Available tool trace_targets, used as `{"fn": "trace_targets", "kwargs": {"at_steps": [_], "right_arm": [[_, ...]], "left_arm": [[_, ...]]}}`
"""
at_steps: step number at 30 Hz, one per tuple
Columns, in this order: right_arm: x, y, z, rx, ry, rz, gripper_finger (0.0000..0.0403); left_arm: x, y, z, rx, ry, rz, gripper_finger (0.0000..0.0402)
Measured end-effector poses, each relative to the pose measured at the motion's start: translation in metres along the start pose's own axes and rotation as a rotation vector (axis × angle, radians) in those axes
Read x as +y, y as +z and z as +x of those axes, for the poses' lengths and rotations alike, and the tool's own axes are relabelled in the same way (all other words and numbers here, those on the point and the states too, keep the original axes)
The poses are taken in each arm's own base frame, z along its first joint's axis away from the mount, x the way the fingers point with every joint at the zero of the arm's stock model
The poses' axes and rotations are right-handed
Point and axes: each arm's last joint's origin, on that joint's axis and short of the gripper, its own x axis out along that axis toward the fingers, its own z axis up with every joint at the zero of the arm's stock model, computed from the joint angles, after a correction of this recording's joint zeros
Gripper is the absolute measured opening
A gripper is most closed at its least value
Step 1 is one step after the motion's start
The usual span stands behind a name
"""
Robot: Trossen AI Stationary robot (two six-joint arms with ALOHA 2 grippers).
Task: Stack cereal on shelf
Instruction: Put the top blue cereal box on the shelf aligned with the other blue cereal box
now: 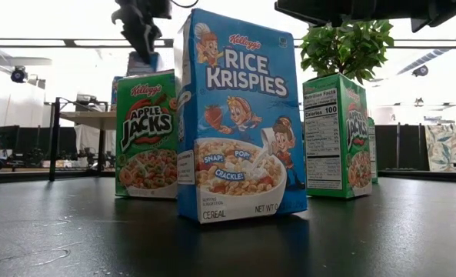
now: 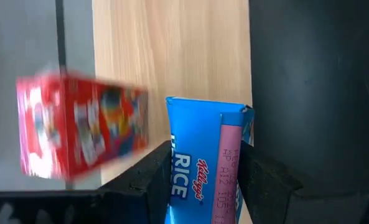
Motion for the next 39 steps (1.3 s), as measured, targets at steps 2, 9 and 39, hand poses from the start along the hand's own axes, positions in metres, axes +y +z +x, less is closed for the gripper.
{"fn": "trace_targets", "kwargs": {"at_steps": [2,9,39], "right_arm": [[0.0,0.0,0.0,0.0,0.0,0.0,0.0112],[0.0,0.0,0.0,0.0,0.0,0.008,0.0112],[0.0,0.0,0.0,0.0,0.0,0.009,0.0112]], "left_arm": [[-0.001,-0.008,-0.005,0.048,0.011,-0.039,0.0149],[0.006,-0.034,-0.028,0.056,0.078,-0.149,0.0149],[0.006,-0.072,0.003,0.08,0.204,-0.11,0.0148]]}}
